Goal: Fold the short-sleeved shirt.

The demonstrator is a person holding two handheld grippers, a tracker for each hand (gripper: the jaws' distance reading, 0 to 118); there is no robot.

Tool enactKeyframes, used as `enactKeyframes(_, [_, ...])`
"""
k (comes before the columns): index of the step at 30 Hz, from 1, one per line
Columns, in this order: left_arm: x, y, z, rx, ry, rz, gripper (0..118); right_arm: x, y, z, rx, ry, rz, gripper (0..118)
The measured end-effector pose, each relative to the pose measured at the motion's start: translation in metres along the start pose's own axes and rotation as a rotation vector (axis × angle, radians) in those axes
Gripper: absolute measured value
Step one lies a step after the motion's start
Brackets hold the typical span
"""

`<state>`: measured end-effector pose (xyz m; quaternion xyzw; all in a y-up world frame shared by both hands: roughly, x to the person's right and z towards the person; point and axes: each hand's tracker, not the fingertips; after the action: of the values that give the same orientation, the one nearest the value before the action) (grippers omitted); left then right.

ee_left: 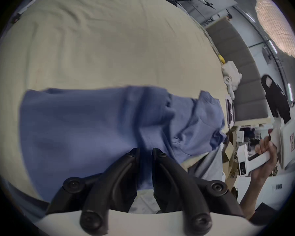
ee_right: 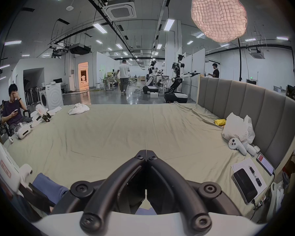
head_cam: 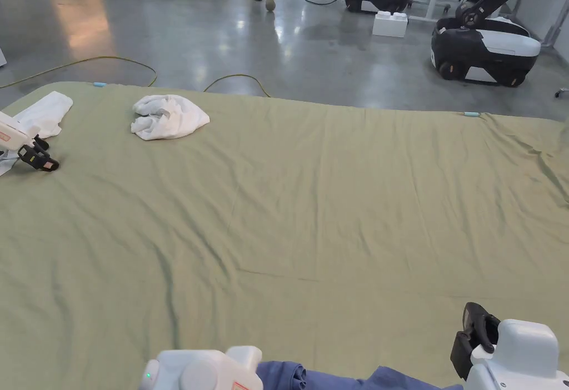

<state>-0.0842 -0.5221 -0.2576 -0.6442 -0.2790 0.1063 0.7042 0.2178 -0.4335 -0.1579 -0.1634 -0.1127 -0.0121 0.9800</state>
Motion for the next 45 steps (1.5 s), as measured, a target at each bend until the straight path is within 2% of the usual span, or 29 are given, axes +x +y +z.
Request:
enactKeyframes(1, [0.004, -0.003, -0.006, 0.01, -0.036, -0.015, 17, 0.0, -0.001, 0.0, -0.003, -0.003, -0.002, 0])
enactKeyframes(5, [0.011, -0.01, -0.028, 0.018, 0.054, -0.074, 17, 0.002, -0.003, 0.0, -0.01, -0.004, -0.013, 0])
enactKeyframes(11, [-0.002, -0.015, -0.008, 0.046, -0.031, -0.042, 17, 0.0, -0.002, -0.001, -0.007, 0.001, -0.004, 0])
enactKeyframes(13, [-0.011, -0.017, 0.009, 0.069, -0.056, -0.029, 20, -0.001, -0.001, -0.002, -0.007, 0.007, -0.004, 0])
enactKeyframes(14, [-0.018, -0.019, 0.021, 0.102, -0.067, -0.019, 28, -0.002, 0.0, -0.003, -0.006, 0.01, -0.004, 0])
enactKeyframes(16, [-0.039, -0.02, 0.043, 0.166, -0.069, 0.004, 64, -0.003, 0.002, -0.003, -0.003, 0.011, -0.004, 0])
enactKeyframes(17, [-0.052, -0.021, 0.054, 0.191, -0.064, 0.023, 69, -0.003, 0.003, -0.003, -0.001, 0.014, -0.004, 0])
enactKeyframes(22, [-0.124, -0.023, 0.092, 0.301, -0.058, 0.149, 69, -0.005, 0.005, -0.007, 0.002, 0.02, -0.015, 0])
enactKeyframes(24, [-0.143, -0.024, 0.096, 0.319, -0.099, 0.191, 70, -0.005, 0.005, -0.008, 0.001, 0.02, -0.02, 0])
enactKeyframes(27, [-0.171, -0.023, 0.086, 0.271, -0.187, 0.238, 70, -0.007, 0.005, -0.009, 0.001, 0.022, -0.027, 0])
enactKeyframes(30, [-0.174, -0.024, 0.066, 0.21, -0.269, 0.264, 70, -0.009, 0.005, -0.009, 0.001, 0.024, -0.027, 0])
enactKeyframes(35, [-0.163, -0.026, 0.045, 0.23, -0.424, 0.27, 67, -0.011, 0.005, -0.007, 0.0, 0.022, -0.033, 0])
enactKeyframes(37, [-0.175, -0.024, 0.033, 0.224, -0.436, 0.267, 59, -0.011, 0.005, -0.007, -0.001, 0.022, -0.034, 0])
enactKeyframes(39, [-0.174, -0.023, 0.032, 0.223, -0.432, 0.239, 11, -0.011, 0.005, -0.007, -0.003, 0.022, -0.031, 0])
enactKeyframes(45, [-0.174, -0.028, 0.041, 0.256, -0.425, 0.241, 11, -0.011, 0.005, -0.007, -0.003, 0.025, -0.037, 0])
